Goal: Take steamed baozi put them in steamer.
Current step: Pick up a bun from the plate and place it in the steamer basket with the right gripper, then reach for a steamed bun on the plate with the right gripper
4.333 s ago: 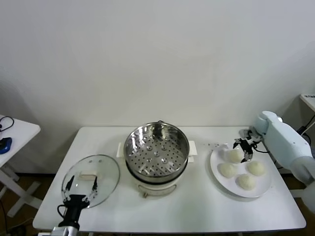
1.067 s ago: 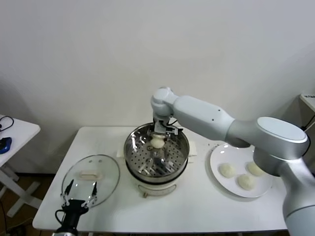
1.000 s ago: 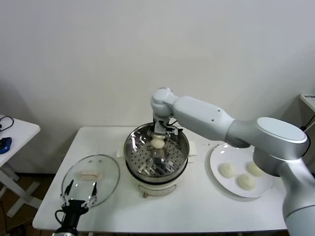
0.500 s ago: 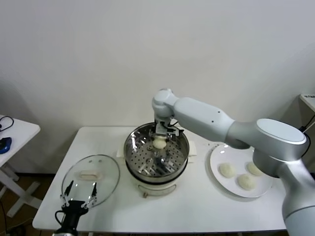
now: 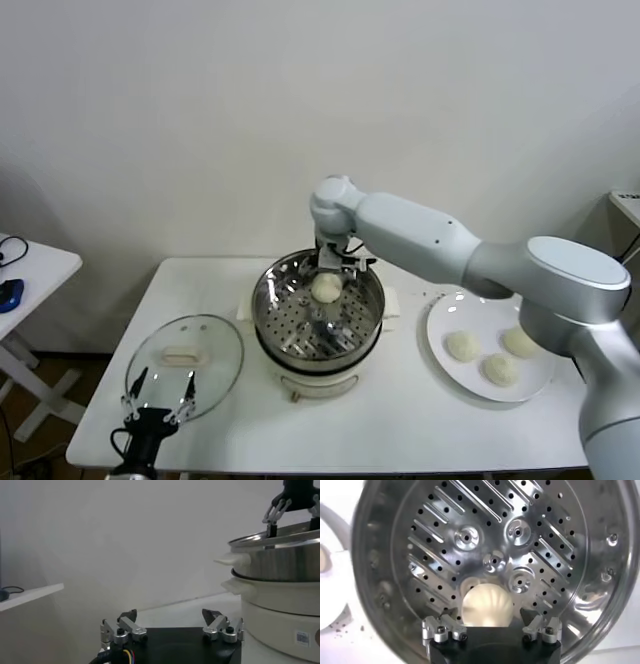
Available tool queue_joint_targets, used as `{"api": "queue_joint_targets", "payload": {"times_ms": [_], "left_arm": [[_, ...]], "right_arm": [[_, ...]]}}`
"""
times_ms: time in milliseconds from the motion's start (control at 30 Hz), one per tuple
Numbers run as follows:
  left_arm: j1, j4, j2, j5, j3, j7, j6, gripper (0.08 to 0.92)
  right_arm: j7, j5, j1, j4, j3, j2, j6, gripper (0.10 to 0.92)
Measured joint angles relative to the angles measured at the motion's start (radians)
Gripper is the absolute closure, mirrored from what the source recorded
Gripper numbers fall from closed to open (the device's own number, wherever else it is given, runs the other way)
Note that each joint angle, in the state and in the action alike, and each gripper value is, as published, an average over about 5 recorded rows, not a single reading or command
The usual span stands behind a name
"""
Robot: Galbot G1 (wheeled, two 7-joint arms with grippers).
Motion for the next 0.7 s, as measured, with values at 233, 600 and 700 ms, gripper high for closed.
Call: {"api": "queue_joint_targets", "payload": {"times_ms": [233, 600, 700], "left_arm": [[-0.008, -0.007, 0.004, -0.008, 0.003, -0.002, 0.004, 0.177], [-0.013, -0.027, 0.009, -0.007, 0.019, -0.002, 0.010, 0.177], [-0.012, -0.029, 0.008, -0.007, 0.021, -0.001, 0.010, 0.177]], "right_arm": [[-0.026, 0.285, 0.155, 0.054, -0.119, -0.120, -0.152, 0.203], [-0.038, 0.595, 0.250, 0.066, -0.237, -0.369, -0.396, 0.203], [-0.037, 0.610, 0.227, 0.066, -0.236, -0.437, -0.439, 0.203]]}}
